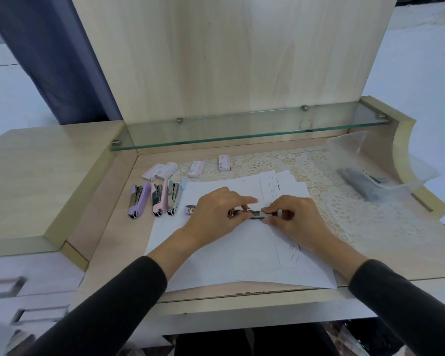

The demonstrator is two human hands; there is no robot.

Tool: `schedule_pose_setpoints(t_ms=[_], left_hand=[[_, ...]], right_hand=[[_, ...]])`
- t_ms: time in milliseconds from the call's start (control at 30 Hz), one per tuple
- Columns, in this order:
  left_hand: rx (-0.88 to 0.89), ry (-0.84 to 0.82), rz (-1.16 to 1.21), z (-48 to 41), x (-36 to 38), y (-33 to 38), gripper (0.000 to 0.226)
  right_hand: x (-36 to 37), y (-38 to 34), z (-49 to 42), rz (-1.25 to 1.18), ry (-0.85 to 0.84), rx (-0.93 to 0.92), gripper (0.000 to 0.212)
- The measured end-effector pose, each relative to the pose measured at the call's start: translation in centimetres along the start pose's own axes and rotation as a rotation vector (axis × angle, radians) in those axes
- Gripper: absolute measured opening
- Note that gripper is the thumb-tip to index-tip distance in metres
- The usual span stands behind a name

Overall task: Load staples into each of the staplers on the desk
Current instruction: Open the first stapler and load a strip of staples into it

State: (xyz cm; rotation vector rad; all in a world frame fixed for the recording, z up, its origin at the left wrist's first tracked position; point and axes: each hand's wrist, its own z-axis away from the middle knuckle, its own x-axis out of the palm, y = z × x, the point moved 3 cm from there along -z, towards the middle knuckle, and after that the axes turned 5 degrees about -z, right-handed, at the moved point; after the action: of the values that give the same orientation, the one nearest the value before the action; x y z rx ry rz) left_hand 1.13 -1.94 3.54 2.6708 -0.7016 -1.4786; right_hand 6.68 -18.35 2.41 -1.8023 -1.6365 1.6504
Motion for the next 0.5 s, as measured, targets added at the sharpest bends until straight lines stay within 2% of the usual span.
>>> schedule_pose_setpoints(t_ms=[500], left_hand=[[-0.23, 0.146, 0.217, 1.7, -0.6, -0.4, 0.023]], right_hand=[[0.2, 0.6, 0.1, -0.029, -0.002, 0.005, 0.015]])
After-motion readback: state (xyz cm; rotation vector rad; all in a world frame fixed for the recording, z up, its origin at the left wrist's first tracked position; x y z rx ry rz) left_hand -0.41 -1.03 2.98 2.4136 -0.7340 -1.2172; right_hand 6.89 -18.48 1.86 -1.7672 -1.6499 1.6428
